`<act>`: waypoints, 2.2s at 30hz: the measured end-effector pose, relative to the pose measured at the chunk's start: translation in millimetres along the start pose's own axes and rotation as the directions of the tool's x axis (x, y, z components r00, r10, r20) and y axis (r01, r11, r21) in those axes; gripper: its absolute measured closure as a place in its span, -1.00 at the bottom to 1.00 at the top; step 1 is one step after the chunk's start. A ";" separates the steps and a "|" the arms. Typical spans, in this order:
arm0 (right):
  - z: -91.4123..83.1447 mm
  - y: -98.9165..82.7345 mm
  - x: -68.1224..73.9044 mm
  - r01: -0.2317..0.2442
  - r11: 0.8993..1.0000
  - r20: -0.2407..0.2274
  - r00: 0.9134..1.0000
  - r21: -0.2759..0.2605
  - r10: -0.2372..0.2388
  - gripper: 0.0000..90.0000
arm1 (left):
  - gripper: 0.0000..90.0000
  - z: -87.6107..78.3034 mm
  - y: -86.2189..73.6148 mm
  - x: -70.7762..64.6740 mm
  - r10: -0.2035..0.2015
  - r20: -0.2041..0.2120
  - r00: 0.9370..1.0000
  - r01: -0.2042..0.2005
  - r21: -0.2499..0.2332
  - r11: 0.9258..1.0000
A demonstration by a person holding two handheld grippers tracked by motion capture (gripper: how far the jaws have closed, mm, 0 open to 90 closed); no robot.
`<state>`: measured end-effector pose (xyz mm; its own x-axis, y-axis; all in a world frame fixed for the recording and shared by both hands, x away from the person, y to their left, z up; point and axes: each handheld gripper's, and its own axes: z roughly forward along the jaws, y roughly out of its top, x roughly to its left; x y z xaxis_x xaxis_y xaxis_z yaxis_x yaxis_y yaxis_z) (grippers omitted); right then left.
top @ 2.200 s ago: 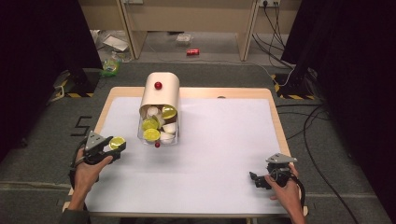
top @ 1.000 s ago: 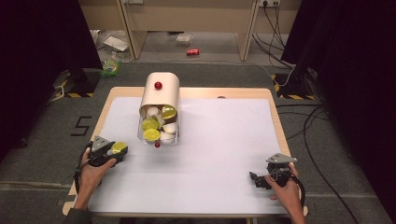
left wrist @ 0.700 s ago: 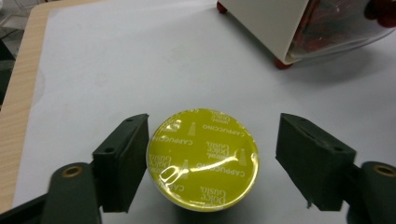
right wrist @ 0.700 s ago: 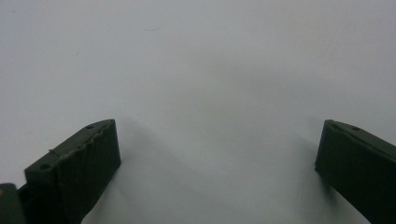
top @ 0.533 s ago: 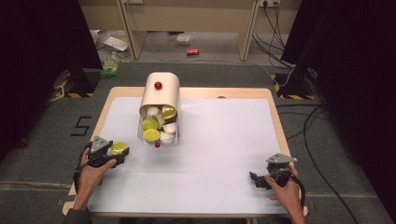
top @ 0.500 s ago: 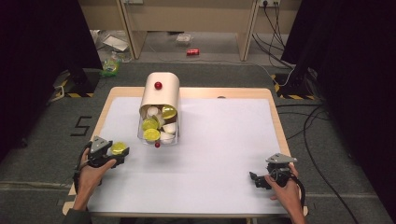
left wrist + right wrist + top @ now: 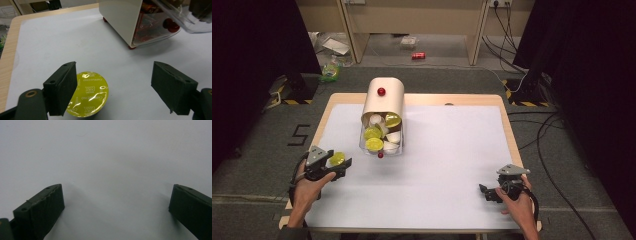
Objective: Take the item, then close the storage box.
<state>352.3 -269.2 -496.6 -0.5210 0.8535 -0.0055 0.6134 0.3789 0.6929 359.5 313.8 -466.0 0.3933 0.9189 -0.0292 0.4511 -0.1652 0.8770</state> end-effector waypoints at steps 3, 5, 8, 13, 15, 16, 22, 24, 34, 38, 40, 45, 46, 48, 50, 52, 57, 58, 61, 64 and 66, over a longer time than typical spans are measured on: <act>0.0 0.0 0.1 -0.001 1.000 0.001 1.000 0.000 0.001 -0.99 | -0.54 -2.3 2.3 -4.0 -0.002 0.017 1.000 0.002 -0.005 1.000; 0.0 0.0 0.0 0.000 1.000 0.000 1.000 0.000 0.000 -0.99 | -0.54 -3.2 3.6 -7.0 0.001 0.028 1.000 -0.001 -0.008 1.000; 0.0 0.0 0.0 0.001 1.000 0.000 1.000 0.000 -0.001 -0.99 | -0.54 -4.7 5.5 -11.2 0.009 0.036 0.999 -0.009 -0.011 1.000; 0.0 0.0 0.1 -0.002 1.000 0.000 1.000 0.000 0.002 -0.99 | -0.54 -7.6 9.5 -15.9 0.014 0.048 0.999 -0.013 -0.020 1.000; 0.0 0.0 0.1 -0.002 1.000 0.000 1.000 0.001 0.002 -0.99 | -0.54 -8.7 10.9 -17.6 0.014 0.052 0.999 -0.012 -0.022 1.000; 0.0 0.0 0.1 -0.002 1.000 0.000 1.000 0.000 0.002 -0.99 | -0.54 -9.2 11.6 -18.7 0.015 0.056 0.998 -0.014 -0.022 1.000; 0.1 0.0 -0.1 0.001 1.000 0.000 1.000 -0.001 -0.001 -0.99 | -0.55 -7.9 15.5 -23.9 0.024 0.061 0.998 -0.023 -0.021 1.000; 0.0 0.0 0.1 -0.003 1.000 0.000 1.000 0.001 0.003 -0.99 | -0.55 -7.5 17.0 -25.8 0.025 0.064 0.998 -0.024 -0.022 0.999; 0.1 0.0 0.1 -0.002 1.000 0.000 1.000 0.000 0.002 -1.00 | -0.55 -5.6 24.2 -33.2 0.028 0.074 0.997 -0.025 -0.036 0.999; 0.0 0.1 0.0 0.000 1.000 0.000 1.000 0.001 0.000 -1.00 | -0.55 -5.0 28.2 -36.6 0.032 0.076 0.997 -0.029 -0.045 0.999; 0.0 0.1 0.0 0.000 1.000 0.000 1.000 0.000 0.000 -1.00 | -0.55 -4.1 29.9 -37.9 0.036 0.077 0.996 -0.033 -0.047 0.998; 0.0 0.0 0.1 -0.003 1.000 0.000 1.000 0.001 0.003 -1.00 | -0.55 -1.2 32.7 -40.5 0.039 0.076 0.996 -0.035 -0.048 0.998; 0.0 0.0 0.1 -0.003 1.000 -0.001 1.000 0.001 0.003 -1.00 | -0.55 -0.7 33.1 -41.0 0.042 0.076 0.996 -0.038 -0.048 0.998; 0.0 0.0 0.1 -0.003 1.000 -0.001 1.000 0.001 0.003 -1.00 | -0.55 0.5 33.9 -41.9 0.044 0.074 0.996 -0.040 -0.050 0.998; 0.0 0.0 0.1 -0.002 1.000 0.000 1.000 0.001 0.002 -1.00 | -0.54 1.3 35.0 -42.2 0.041 0.070 0.997 -0.037 -0.057 0.998; 0.0 0.0 0.1 -0.003 1.000 0.000 1.000 0.001 0.003 -1.00 | -0.54 2.3 35.9 -42.4 0.038 0.068 0.997 -0.034 -0.062 0.997; 0.0 0.0 0.1 -0.003 1.000 0.000 1.000 0.001 0.003 -1.00 | -0.58 3.2 35.8 -42.6 0.037 0.063 0.997 -0.034 -0.059 0.998; 0.0 0.1 0.1 -0.003 1.000 0.000 1.000 0.001 0.003 -1.00 | -0.58 2.9 35.8 -43.1 0.040 0.058 0.998 -0.036 -0.061 0.997; 0.0 0.1 0.1 -0.003 1.000 -0.001 1.000 0.001 0.003 -0.99 | -0.60 3.0 36.7 -44.1 0.040 0.053 0.998 -0.036 -0.066 0.997; 0.1 0.0 0.0 -0.002 1.000 0.000 1.000 0.001 0.002 -1.00 | -0.63 3.4 36.7 -43.9 0.035 0.054 0.998 -0.032 -0.065 0.997; 0.1 0.0 0.0 -0.002 1.000 0.000 1.000 0.001 0.002 -1.00 | -0.63 3.6 36.9 -43.7 0.034 0.054 0.998 -0.031 -0.065 0.997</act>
<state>352.4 -269.1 -496.7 -0.5196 0.8544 -0.0041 0.6150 0.3773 0.6924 361.8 266.2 -434.0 0.4511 0.8921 -0.0247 0.3860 -0.1700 0.9067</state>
